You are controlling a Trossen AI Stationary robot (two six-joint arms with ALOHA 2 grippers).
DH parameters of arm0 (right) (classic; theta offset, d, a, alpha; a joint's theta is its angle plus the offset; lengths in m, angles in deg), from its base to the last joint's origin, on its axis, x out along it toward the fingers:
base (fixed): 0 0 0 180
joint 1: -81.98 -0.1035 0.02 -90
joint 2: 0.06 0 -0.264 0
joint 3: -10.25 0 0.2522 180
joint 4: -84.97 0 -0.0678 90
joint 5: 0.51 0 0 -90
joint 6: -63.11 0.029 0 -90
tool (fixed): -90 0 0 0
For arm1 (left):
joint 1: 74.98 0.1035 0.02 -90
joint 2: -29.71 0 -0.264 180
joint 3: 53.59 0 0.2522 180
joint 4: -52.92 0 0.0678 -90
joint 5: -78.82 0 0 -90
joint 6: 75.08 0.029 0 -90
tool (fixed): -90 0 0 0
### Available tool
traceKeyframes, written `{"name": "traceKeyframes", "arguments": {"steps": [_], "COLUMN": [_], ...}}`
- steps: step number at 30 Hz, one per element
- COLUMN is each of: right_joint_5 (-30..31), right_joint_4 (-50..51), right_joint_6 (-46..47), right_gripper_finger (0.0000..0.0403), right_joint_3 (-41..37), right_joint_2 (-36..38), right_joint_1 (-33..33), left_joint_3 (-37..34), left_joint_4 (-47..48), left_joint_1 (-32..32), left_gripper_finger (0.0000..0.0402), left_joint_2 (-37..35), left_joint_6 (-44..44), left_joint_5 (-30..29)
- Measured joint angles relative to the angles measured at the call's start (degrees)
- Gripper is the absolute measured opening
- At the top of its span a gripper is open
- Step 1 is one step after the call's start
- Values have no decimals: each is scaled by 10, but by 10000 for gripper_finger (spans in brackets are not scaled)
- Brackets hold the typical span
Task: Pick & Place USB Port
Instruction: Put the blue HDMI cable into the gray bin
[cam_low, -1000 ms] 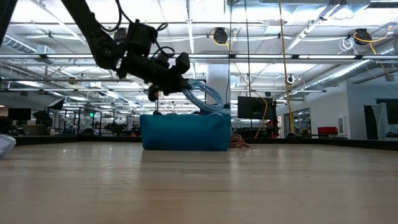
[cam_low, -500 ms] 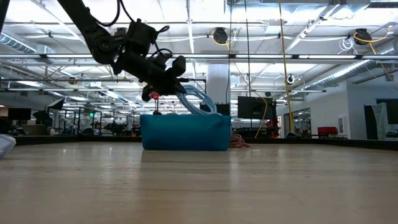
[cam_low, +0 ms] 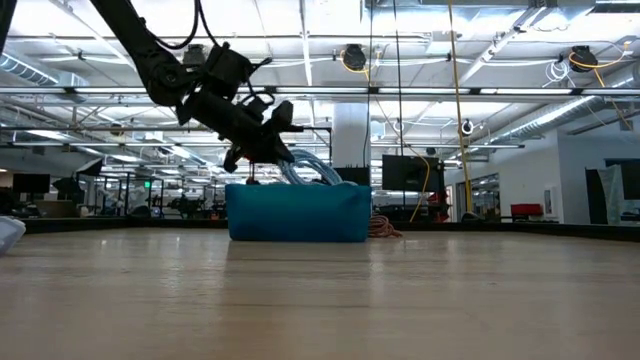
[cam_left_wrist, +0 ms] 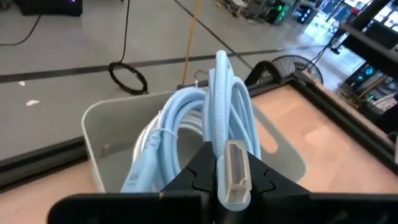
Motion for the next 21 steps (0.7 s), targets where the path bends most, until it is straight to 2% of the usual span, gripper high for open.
{"name": "traceKeyframes", "arguments": {"steps": [3,12,17,21], "right_joint_5": [-2,-16,-16,-16], "right_joint_4": [0,0,1,2], "right_joint_6": [0,8,8,8], "right_gripper_finger": [118,118,118,118], "right_joint_3": [0,0,0,0], "right_joint_2": [0,0,0,0], "right_joint_1": [1,5,5,5], "left_joint_3": [0,1,1,1], "left_joint_4": [0,-81,-79,-73], "left_joint_1": [3,20,27,27], "left_gripper_finger": [25,25,26,46], "left_joint_2": [15,83,89,87], "left_joint_6": [-1,-12,-17,-12], "left_joint_5": [8,54,57,59]}}
